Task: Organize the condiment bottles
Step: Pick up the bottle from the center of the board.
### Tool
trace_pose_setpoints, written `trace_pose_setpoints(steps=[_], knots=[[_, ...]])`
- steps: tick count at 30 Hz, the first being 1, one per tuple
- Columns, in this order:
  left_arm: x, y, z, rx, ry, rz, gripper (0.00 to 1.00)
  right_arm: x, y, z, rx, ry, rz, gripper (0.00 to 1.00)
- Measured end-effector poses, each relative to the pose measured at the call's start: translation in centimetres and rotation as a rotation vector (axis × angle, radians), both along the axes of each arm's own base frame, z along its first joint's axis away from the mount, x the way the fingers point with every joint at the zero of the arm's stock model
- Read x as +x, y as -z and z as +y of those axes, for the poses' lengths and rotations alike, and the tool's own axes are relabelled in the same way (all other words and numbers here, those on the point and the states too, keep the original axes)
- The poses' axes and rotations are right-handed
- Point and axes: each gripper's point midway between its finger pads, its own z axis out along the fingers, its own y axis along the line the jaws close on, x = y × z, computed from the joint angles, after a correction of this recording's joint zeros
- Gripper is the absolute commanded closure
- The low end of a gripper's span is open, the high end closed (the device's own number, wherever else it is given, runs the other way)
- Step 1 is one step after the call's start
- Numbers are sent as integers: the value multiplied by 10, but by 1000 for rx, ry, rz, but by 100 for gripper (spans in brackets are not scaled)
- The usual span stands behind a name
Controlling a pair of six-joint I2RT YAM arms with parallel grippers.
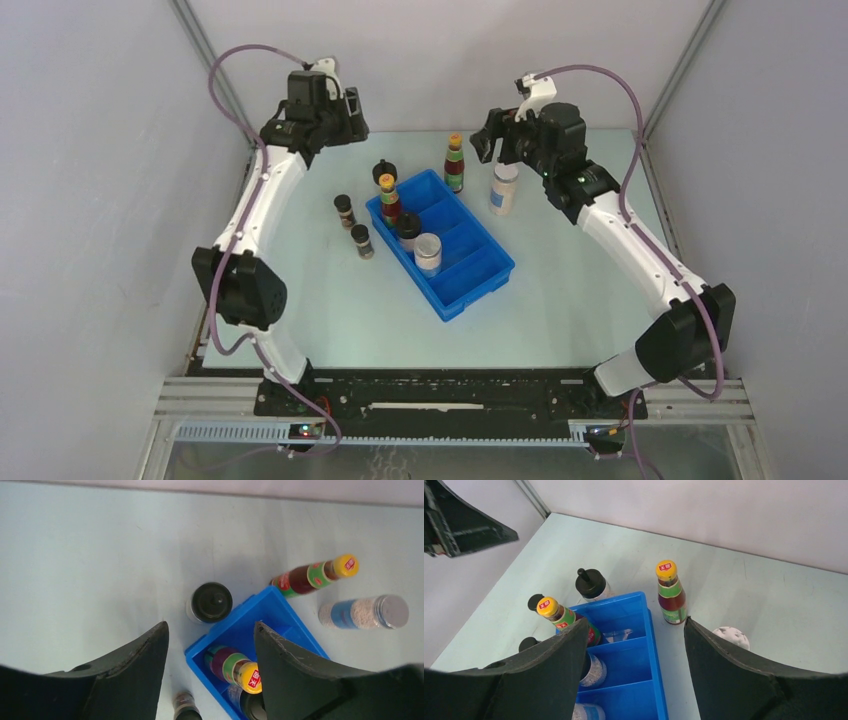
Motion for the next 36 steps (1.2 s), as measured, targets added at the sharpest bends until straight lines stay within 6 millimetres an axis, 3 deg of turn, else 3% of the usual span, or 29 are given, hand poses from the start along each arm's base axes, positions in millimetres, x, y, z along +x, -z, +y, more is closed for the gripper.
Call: trace_pose_setpoints(steps=[4,8,16,29,36], knots=[[9,38,-10,-50,64,58,32,7,8,3,-13,1,20,22],[20,58,-12,-122,95,79,32,14,17,5,-28,6,44,22],[38,73,-6,-186,127,73,29,26,26,11,-60,9,68,22],[35,110,-2,-31,240,124,29,37,16,24,-70,-1,50,22],[33,121,-1,65,314,111,30,43,28,27,-91,0,76,22]])
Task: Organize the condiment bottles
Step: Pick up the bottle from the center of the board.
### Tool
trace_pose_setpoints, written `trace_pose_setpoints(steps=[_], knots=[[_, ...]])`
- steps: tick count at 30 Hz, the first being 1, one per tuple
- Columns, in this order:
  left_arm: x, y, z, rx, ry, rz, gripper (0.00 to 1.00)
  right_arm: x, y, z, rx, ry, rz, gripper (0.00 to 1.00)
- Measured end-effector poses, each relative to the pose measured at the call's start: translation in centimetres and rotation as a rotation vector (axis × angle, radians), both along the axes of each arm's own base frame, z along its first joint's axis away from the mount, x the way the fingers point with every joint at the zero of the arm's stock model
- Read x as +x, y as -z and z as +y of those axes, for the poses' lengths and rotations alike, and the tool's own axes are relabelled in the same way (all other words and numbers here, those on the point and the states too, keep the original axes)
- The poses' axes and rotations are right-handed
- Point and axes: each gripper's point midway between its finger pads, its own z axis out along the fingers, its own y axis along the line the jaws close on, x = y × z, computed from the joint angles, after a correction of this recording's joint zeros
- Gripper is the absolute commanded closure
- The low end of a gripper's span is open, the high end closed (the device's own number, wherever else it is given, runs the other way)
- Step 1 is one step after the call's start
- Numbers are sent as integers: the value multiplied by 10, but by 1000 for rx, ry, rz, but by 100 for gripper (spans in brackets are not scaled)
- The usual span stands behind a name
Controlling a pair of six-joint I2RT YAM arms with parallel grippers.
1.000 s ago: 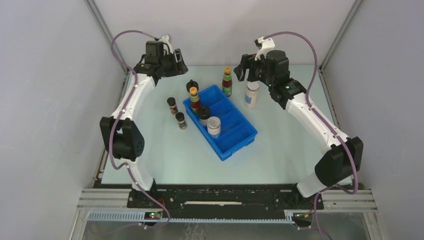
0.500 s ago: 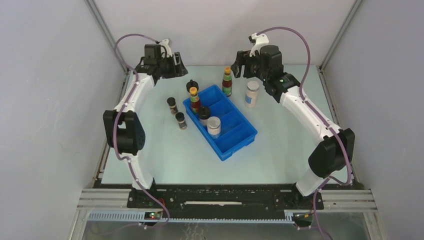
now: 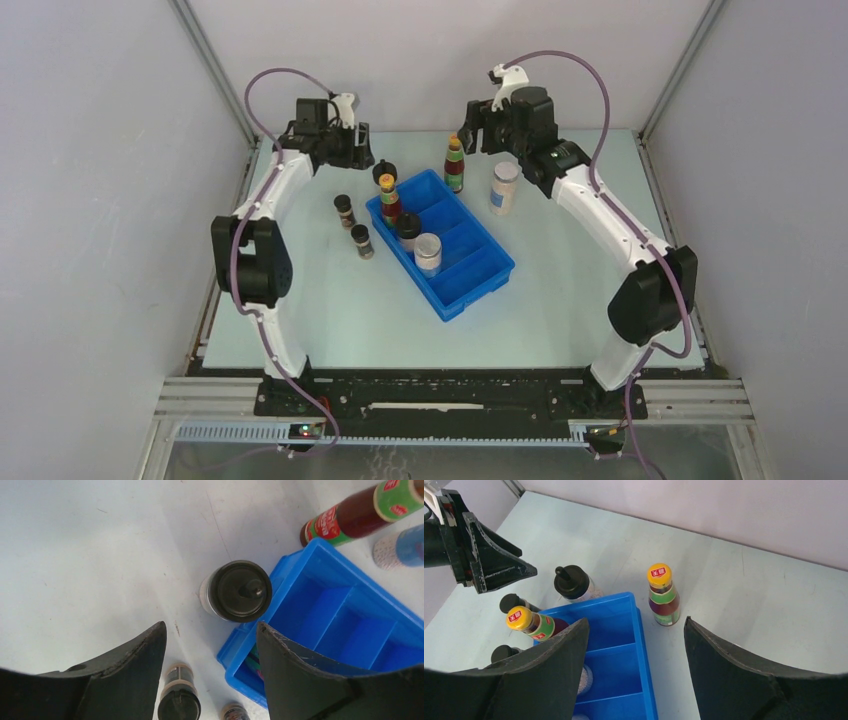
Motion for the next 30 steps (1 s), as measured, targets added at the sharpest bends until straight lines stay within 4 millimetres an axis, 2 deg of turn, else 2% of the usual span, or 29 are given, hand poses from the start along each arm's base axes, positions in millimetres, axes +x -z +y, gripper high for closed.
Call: trace_pose_setpoints(steps=[5,14,23,30], knots=[[-7,14,-4,32,75,10,33,2,6,1,-15,-1,17,22],[-18,25,-18,16,205,6,33,7,-14,1,-9,3,-25,22],[-22,19,-32,-15,314,-29,33,11,-7,1,-38,5,-3,22],[-23,18,-34,-10,349,-47,33,16,-8,3,-50,6,-5,22]])
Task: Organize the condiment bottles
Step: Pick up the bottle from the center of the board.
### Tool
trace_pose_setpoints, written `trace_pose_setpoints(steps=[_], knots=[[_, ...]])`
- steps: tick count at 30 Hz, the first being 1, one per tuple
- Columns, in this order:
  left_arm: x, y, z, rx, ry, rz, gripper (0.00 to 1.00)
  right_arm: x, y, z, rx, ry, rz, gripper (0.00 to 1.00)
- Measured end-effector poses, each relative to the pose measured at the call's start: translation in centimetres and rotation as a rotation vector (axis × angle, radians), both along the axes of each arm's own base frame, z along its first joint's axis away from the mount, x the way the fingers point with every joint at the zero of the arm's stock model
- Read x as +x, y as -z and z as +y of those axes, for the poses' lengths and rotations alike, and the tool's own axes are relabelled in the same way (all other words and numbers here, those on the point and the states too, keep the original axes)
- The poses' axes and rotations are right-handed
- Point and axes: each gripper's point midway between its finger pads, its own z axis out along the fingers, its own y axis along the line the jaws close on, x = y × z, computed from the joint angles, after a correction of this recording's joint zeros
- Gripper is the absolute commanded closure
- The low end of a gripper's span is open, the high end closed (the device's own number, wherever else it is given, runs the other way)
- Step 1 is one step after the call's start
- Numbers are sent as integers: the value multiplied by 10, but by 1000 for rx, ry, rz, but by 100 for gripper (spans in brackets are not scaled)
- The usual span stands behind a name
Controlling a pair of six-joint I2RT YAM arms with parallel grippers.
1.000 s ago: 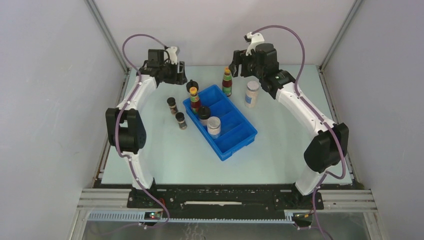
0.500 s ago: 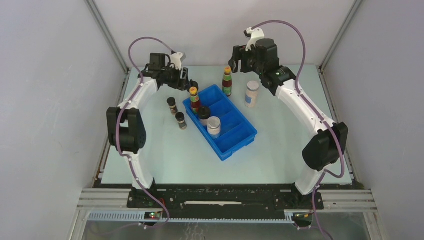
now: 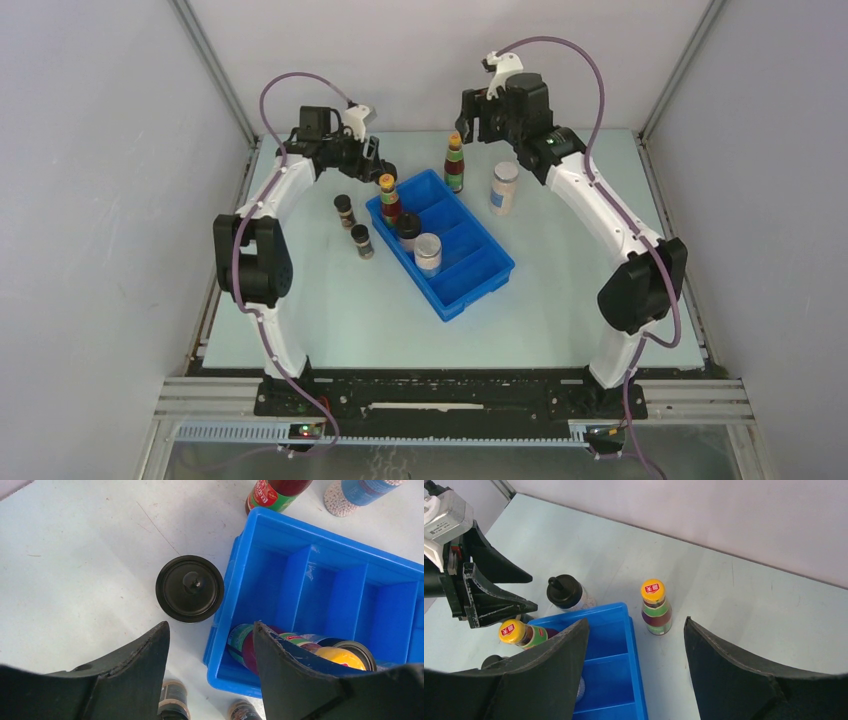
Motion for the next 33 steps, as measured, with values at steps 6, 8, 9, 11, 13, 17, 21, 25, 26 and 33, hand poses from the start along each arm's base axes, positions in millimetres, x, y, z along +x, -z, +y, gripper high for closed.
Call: trace_pose_setpoints(steps=[6,8,9,11,13,17,21,25,26,33], knots=[[1,4,0,6,16,-5,33,5,-1,3,-7,0,-2,22],[2,8,0,9,22,-2,33,8,0,5,-10,-1,0,22],[2,10,0,11,26,0,33,8,1,5,-11,-2,1,22],[2,14,1,12,28,8,33,10,3,7,-15,-3,6,21],[4,19,3,15,27,14,33,13,4,8,-20,-3,6,22],[6,26,8,18,19,27,34,18,5,10,-32,-5,7,22],[8,33,11,23,18,32,34,20,3,14,-37,-9,3,22],[10,39,11,25,19,36,32,23,5,15,-45,-11,5,22],[11,40,11,27,21,33,30,23,5,15,-48,-13,6,21],[16,38,11,18,7,25,0,25,8,16,-62,-15,14,21]])
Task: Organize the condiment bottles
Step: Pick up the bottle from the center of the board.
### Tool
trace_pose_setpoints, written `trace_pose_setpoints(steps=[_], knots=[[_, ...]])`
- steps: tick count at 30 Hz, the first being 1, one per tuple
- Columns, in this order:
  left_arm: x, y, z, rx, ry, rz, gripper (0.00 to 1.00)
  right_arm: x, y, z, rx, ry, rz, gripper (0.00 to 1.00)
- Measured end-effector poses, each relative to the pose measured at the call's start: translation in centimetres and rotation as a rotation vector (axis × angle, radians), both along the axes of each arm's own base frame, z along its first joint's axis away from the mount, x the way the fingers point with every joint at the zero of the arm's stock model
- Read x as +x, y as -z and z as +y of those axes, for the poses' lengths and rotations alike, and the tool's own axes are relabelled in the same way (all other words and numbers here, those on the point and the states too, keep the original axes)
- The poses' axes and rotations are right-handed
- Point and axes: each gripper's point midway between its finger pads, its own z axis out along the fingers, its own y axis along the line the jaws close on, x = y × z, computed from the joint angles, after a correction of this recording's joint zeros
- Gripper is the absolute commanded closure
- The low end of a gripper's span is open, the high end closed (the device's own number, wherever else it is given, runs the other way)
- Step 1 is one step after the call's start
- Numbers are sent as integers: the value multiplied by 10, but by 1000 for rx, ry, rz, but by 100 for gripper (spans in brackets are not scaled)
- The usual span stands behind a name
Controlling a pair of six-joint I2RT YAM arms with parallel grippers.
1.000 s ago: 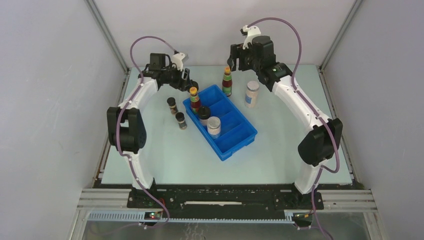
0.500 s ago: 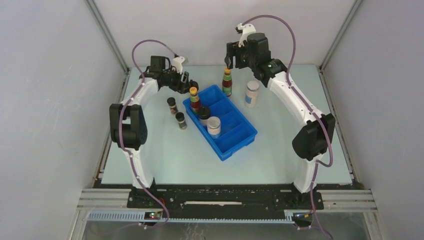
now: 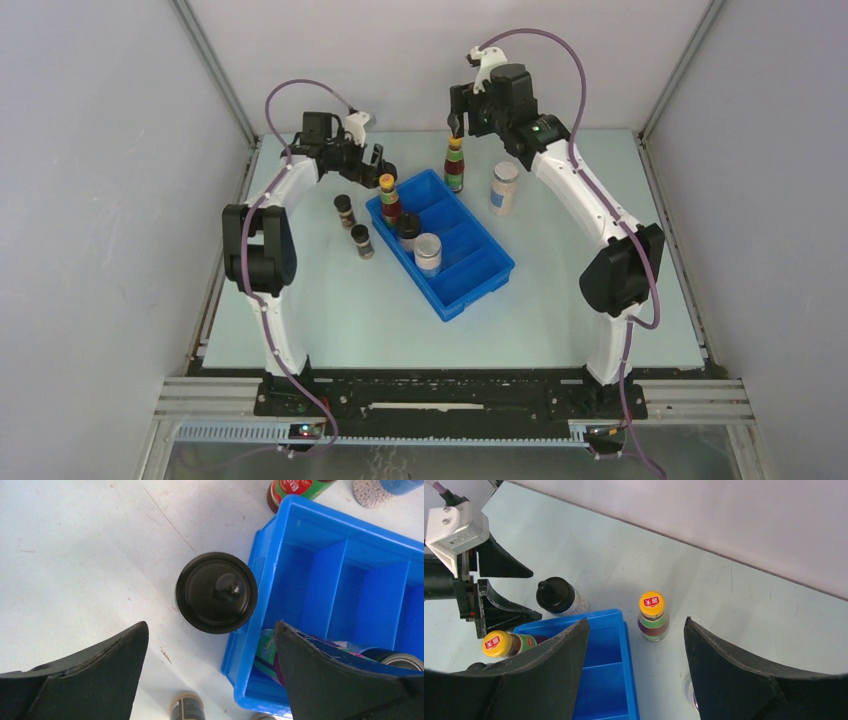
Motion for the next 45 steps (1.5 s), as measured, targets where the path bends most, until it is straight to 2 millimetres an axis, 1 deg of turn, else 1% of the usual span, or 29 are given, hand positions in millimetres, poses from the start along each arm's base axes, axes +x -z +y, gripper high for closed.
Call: trace_pose_setpoints(steps=[7,12,18,21,29,33,40,45], knots=[[11,-7,-1,-13,-11,-32,2,2,4,1,-5,-1,6,21],[12,-6,-2,-19,-13,-25,4,3,6,2,-7,-1,10,21],[21,-6,-4,-20,-10,-26,6,5,8,2,-9,-1,14,21],[21,-5,-5,-18,-8,-17,6,7,8,3,-8,0,12,21],[23,-7,-14,10,11,-3,6,12,16,4,-13,1,23,21],[20,-3,-17,30,15,20,6,13,19,4,-15,2,27,21],[12,9,-15,71,12,65,6,14,19,3,-13,0,29,21],[12,18,-13,82,6,90,8,14,19,3,-13,0,29,21]])
